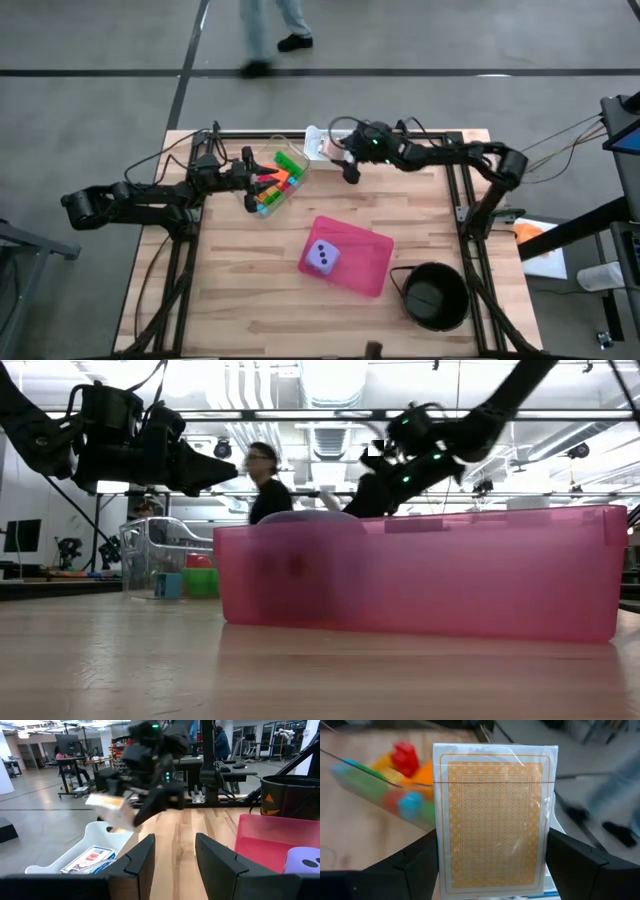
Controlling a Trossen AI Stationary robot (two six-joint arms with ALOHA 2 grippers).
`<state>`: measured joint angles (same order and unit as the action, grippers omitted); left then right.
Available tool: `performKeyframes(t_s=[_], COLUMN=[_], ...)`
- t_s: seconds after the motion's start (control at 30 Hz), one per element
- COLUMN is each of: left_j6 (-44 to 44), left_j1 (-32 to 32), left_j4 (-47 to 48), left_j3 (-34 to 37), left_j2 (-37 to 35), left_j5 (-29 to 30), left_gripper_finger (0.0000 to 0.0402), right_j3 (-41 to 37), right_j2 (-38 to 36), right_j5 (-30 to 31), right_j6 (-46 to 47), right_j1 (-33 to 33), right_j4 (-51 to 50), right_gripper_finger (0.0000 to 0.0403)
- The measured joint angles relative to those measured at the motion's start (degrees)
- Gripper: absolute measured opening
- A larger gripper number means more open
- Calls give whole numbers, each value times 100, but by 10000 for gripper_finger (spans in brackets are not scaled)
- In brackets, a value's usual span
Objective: Pick & Place Toys
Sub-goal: Put the yellow playing card into the white bin
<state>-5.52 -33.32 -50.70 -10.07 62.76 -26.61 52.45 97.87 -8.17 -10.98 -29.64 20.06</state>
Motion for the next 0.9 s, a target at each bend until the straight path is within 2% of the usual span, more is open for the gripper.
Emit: performKeyframes(t_s=[0.2, 0.43, 0.57, 0.73, 0.77, 0.9], left_j6=[-7, -48, -63, -63, -63, -63], left_j1=[0, 0, 0, 0, 0, 0], left_j4=[20, 42, 54, 94, 94, 88], left_j3=[0, 0, 0, 0, 0, 0], left_j2=[0, 1, 0, 0, 2, 0], left_j5=[0, 1, 0, 1, 0, 0], left_gripper_finger=[142, 142, 142, 142, 142, 142], right_j3=[1284, 2670, 3116, 3264, 3258, 3243], right_j2=[764, 1419, 1706, 1800, 1797, 1728], right_j5=[294, 588, 722, 732, 733, 772], right_j6=[-392, -687, -785, -801, -787, -700], right_j1=[-273, -325, -322, -328, -323, -322], right_j4=[-1437, -3649, -4420, -4629, -4605, -4552], right_gripper_finger=[297, 297, 297, 297, 304, 380])
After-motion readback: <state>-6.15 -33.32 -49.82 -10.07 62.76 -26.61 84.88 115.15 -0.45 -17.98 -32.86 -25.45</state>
